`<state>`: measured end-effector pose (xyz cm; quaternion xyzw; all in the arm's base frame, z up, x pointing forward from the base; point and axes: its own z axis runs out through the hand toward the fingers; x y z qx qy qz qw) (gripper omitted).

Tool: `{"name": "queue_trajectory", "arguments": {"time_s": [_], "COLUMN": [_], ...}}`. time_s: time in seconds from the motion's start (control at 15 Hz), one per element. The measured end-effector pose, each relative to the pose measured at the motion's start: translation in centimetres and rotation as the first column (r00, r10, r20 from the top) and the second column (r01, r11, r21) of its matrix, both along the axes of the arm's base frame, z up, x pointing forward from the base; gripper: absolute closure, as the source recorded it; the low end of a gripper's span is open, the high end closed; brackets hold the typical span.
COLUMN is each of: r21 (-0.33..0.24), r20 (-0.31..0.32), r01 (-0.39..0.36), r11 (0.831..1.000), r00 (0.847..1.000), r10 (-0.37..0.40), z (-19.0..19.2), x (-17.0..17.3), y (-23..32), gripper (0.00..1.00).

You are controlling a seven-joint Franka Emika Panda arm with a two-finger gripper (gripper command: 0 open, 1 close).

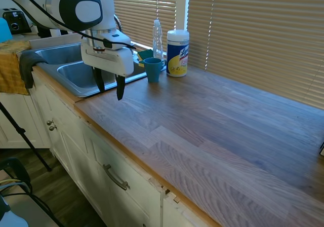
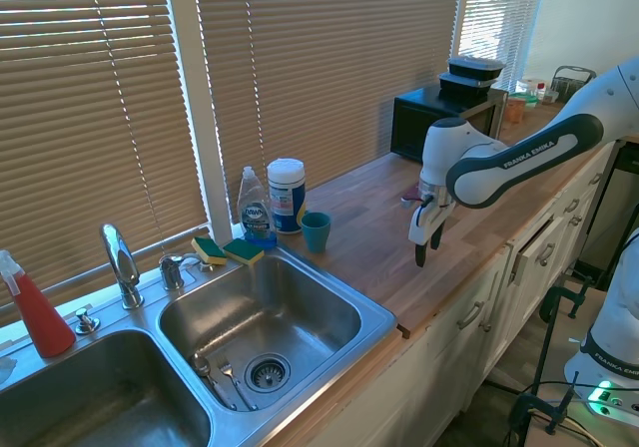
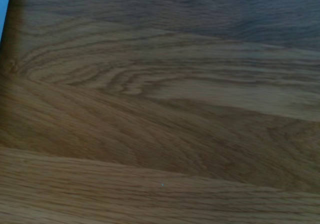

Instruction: Put the mug in the sink

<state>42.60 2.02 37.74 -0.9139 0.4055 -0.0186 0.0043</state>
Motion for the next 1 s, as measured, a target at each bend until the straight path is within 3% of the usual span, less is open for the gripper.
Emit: {"name": "queue_trajectory", "arguments": {"time_s": [0.27, 0.53, 1.0], "r21": [0.0, 0.0, -0.004], "r20": [0.01, 0.088, 0.174], "r01": [0.0, -0.009, -0.059], "r11": [1.0, 1.0, 0.998], "r00": [1.0, 0.996, 0.983], "r10": [0.0, 0.009, 0.059], "z": [0.3, 3.8, 7.1], "x": [0.2, 2.6, 12.7], "y": [0.0, 0.4, 5.2], "gripper": [0.0, 0.0, 0.0]}}
